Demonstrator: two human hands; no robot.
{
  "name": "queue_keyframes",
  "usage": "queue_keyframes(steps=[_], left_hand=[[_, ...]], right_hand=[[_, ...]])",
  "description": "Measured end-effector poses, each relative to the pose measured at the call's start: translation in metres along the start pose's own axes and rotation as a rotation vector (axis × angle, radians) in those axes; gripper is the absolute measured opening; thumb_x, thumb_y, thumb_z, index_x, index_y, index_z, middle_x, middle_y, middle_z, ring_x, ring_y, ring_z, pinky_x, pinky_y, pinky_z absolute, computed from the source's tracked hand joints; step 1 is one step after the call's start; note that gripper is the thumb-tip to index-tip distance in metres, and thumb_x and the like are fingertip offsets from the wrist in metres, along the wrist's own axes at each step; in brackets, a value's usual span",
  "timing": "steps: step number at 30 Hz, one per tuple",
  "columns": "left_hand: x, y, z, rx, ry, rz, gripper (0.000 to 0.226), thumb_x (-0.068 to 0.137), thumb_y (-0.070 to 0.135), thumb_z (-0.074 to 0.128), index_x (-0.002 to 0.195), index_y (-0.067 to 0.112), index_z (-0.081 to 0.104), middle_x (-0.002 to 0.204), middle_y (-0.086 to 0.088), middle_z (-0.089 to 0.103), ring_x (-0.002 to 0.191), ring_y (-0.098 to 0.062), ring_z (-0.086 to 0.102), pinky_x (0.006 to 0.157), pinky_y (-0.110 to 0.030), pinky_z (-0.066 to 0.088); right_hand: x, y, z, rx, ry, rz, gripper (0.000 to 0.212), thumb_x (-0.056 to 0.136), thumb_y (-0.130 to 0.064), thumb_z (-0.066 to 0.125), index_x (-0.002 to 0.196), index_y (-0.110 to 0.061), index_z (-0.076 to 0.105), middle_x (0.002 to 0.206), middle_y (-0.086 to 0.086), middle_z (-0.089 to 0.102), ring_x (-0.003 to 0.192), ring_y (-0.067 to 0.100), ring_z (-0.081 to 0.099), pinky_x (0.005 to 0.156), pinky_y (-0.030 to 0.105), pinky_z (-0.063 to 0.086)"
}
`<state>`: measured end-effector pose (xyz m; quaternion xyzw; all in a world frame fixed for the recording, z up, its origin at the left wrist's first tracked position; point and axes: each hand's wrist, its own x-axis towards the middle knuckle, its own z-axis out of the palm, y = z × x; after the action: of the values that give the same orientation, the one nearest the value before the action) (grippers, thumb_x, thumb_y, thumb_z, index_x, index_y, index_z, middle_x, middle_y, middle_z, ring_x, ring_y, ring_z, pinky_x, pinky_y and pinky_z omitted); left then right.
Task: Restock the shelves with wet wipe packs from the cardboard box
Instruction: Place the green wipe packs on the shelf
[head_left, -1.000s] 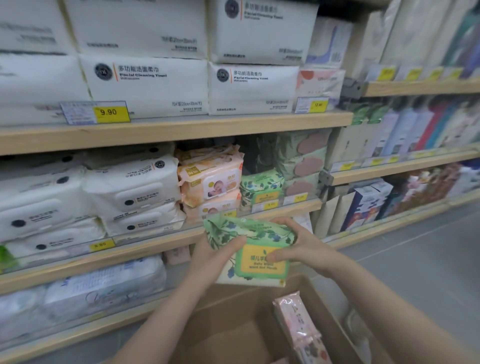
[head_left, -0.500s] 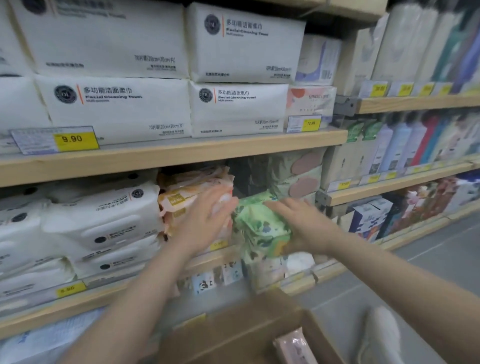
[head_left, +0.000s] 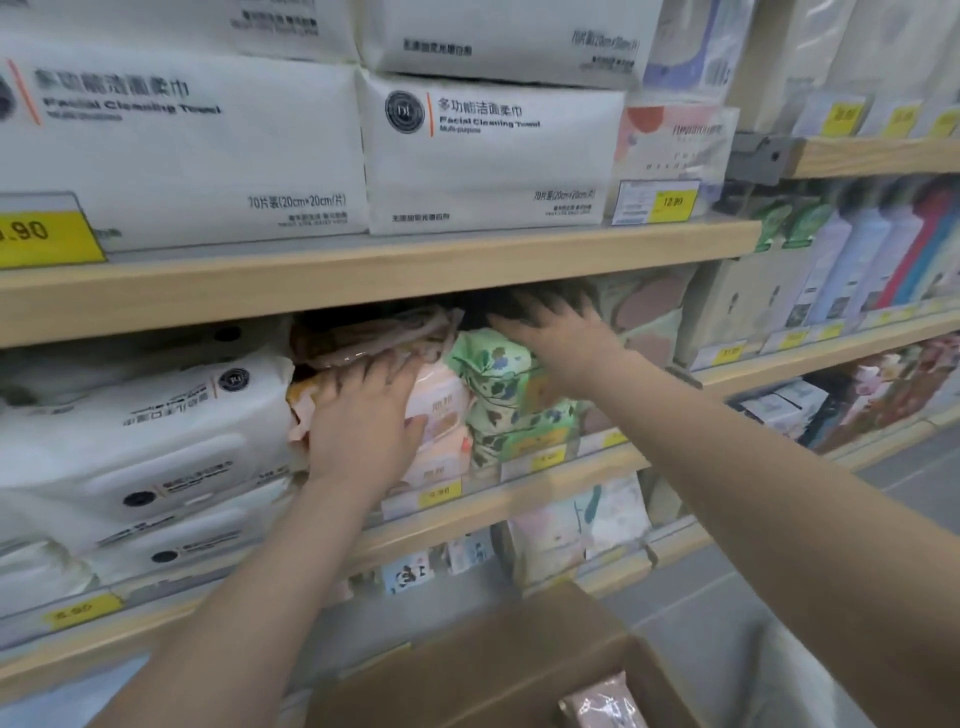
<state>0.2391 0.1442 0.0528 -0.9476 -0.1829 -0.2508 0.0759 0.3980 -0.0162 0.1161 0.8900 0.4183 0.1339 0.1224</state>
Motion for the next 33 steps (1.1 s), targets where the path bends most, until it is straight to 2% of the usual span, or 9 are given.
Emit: queue_keyframes(steps=[2,5,10,18,23,25,28,30,33], left_hand=[[-0.001,0.0,0.001,0.013,0.003,0.011,0.065,0.083,0.044,0.056,0.142,0.026,0.035,0.14,-0.002,0.046,0.123,-0.026,0.044,0.098,-0.04,0.029],[-0.001,-0.001,0.001,0.011,0.012,0.012,0.064,0.082,0.043,0.058,0.14,0.024,0.039,0.137,-0.003,0.05,0.121,-0.027,0.046,0.097,-0.041,0.03],[-0.001,-0.003,0.003,0.006,-0.001,0.01,0.064,0.083,0.044,0.056,0.142,0.025,0.037,0.14,-0.003,0.047,0.124,-0.027,0.043,0.1,-0.043,0.029],[-0.001,-0.004,0.005,-0.009,0.024,0.035,0.063,0.082,0.043,0.057,0.139,0.024,0.04,0.138,-0.004,0.049,0.121,-0.028,0.046,0.099,-0.043,0.031],[0.0,-0.003,-0.006,-0.054,-0.049,0.025,0.062,0.089,0.041,0.051,0.144,0.021,0.031,0.149,-0.006,0.035,0.135,-0.026,0.032,0.108,-0.042,0.02],[-0.008,0.0,-0.018,-0.143,-0.021,0.048,0.055,0.089,0.035,0.053,0.139,0.016,0.041,0.146,-0.008,0.04,0.134,-0.027,0.035,0.111,-0.042,0.018],[-0.046,0.013,-0.028,-0.34,0.074,0.101,0.038,0.089,0.026,0.056,0.123,0.012,0.056,0.132,-0.007,0.054,0.121,-0.026,0.049,0.104,-0.041,0.035],[-0.084,0.028,-0.022,-0.505,-0.019,0.091,0.033,0.09,0.026,0.055,0.121,0.015,0.058,0.128,-0.002,0.056,0.113,-0.022,0.052,0.09,-0.037,0.044],[-0.14,0.044,0.011,-0.597,-0.266,0.111,0.033,0.091,0.029,0.052,0.123,0.021,0.054,0.126,0.005,0.054,0.117,-0.015,0.05,0.093,-0.032,0.042]], right_hand=[[-0.011,-0.02,0.01,0.067,0.09,0.179,0.098,0.079,-0.031,0.07,0.15,-0.034,0.002,0.157,0.011,-0.001,0.145,0.034,0.001,0.113,0.06,0.009],[-0.023,-0.043,0.023,0.391,0.092,0.35,0.093,0.078,-0.024,0.069,0.148,-0.029,0.008,0.157,0.012,-0.001,0.144,0.037,-0.007,0.111,0.065,0.014],[-0.012,-0.042,0.022,0.504,0.131,0.224,0.095,0.065,-0.034,0.077,0.145,-0.027,0.025,0.156,0.008,0.009,0.145,0.025,0.0,0.108,0.068,0.013],[-0.01,-0.013,0.046,0.621,0.216,0.122,0.097,0.061,-0.045,0.078,0.144,-0.034,0.029,0.156,0.006,0.019,0.145,0.023,0.01,0.11,0.059,0.023],[-0.01,-0.007,0.019,0.504,-0.003,0.11,0.107,0.065,-0.054,0.076,0.149,-0.037,0.012,0.159,0.002,0.007,0.146,0.023,0.002,0.113,0.061,0.015],[-0.019,-0.004,0.004,0.577,0.026,0.094,0.106,0.066,-0.055,0.075,0.15,-0.035,0.012,0.159,0.005,0.013,0.146,0.027,0.007,0.114,0.058,0.015],[-0.061,-0.006,-0.001,0.809,0.216,0.106,0.089,0.075,-0.043,0.073,0.148,-0.028,0.024,0.153,0.007,0.029,0.141,0.025,0.023,0.115,0.046,0.022],[-0.105,-0.013,0.01,0.867,0.214,0.128,0.074,0.083,-0.034,0.069,0.146,-0.024,0.031,0.148,0.005,0.035,0.137,0.021,0.03,0.111,0.034,0.025],[-0.169,-0.03,0.051,0.891,0.136,0.167,0.062,0.086,-0.026,0.066,0.142,-0.021,0.038,0.14,0.003,0.042,0.13,0.018,0.037,0.099,0.021,0.026]])
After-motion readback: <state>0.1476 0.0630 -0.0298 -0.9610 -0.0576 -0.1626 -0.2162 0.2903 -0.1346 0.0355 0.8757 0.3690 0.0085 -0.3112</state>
